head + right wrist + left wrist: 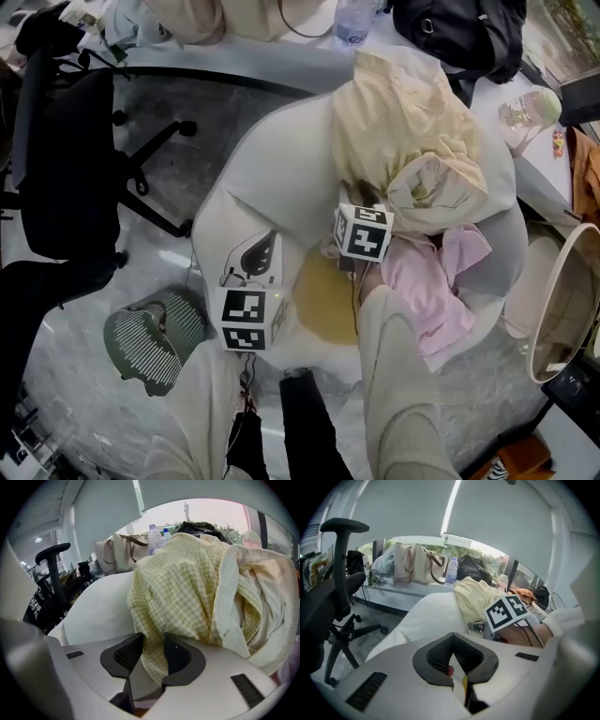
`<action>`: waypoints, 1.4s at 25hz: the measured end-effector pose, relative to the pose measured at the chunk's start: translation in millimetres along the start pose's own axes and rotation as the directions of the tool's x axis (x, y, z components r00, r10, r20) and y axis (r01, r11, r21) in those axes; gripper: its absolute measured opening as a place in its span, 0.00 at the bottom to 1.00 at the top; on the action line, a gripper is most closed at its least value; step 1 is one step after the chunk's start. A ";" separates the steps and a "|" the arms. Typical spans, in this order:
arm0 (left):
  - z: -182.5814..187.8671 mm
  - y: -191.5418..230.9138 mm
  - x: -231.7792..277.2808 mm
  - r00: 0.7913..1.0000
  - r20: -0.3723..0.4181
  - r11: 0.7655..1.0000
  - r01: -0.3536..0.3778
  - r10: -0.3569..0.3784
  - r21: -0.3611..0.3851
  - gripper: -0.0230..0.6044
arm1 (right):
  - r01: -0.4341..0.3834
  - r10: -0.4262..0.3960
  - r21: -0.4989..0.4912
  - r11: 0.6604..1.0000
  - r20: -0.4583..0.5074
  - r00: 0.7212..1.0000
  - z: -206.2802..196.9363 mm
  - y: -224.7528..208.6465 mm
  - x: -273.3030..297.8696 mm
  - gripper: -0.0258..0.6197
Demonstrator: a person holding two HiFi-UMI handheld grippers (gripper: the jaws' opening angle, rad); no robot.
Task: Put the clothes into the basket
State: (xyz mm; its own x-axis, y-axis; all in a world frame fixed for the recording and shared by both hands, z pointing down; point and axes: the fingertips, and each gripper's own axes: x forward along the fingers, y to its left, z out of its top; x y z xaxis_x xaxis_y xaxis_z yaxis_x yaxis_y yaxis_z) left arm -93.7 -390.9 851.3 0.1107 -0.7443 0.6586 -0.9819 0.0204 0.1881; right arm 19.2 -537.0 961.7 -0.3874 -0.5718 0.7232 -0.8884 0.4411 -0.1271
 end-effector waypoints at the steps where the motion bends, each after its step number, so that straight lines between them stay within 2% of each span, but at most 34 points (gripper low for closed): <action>1: -1.5 2.9 -1.5 1.000 -0.001 1.000 -0.007 0.007 -0.010 0.04 | 0.012 -0.012 -0.007 1.000 -0.003 1.000 0.1 -2.2 0.6 0.26; 4: -5.7 8.3 -6.0 1.000 -0.002 1.000 -0.016 0.016 -0.024 0.04 | 0.041 -0.042 -0.021 0.999 -0.010 0.999 -0.3 -8.3 -0.2 0.15; 7: -8.0 10.6 -10.2 1.000 -0.009 0.999 -0.019 0.019 -0.030 0.04 | 0.039 -0.040 -0.024 0.999 -0.023 0.999 -1.2 -7.4 -2.9 0.10; 13: 3.4 4.4 -20.2 1.000 -0.005 1.000 -0.013 0.013 -0.028 0.04 | 0.014 -0.014 0.009 1.000 -0.004 1.000 6.0 -4.8 -26.0 0.08; 19: 15.1 -10.5 -49.6 1.000 -0.024 1.000 0.003 -0.004 -0.026 0.04 | -0.033 0.032 0.018 0.999 0.041 0.999 18.3 7.5 -83.3 0.08; 23: 45.8 -17.3 -69.2 1.000 0.015 1.000 0.021 -0.021 -0.001 0.04 | -0.055 0.046 0.074 0.996 0.111 0.993 46.6 14.1 -122.2 0.08; 27: 74.1 -29.5 -99.6 0.999 0.039 0.999 0.032 -0.031 -0.011 0.04 | -0.074 0.056 0.103 0.992 0.173 0.983 82.3 16.8 -167.0 0.08; 35: 130.5 -51.2 -200.4 0.997 0.071 0.999 0.037 -0.038 0.020 0.04 | -0.082 0.031 0.202 0.976 0.242 0.970 144.2 21.9 -273.8 0.08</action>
State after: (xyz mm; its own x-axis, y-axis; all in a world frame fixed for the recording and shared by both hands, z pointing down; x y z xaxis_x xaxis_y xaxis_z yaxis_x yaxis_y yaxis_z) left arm -85.7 -329.9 614.6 0.1367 -0.7901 0.5976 -0.9801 -0.0202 0.1974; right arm 70.3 -470.5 663.0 -0.4629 -0.7084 0.5328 -0.8851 0.3372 -0.3207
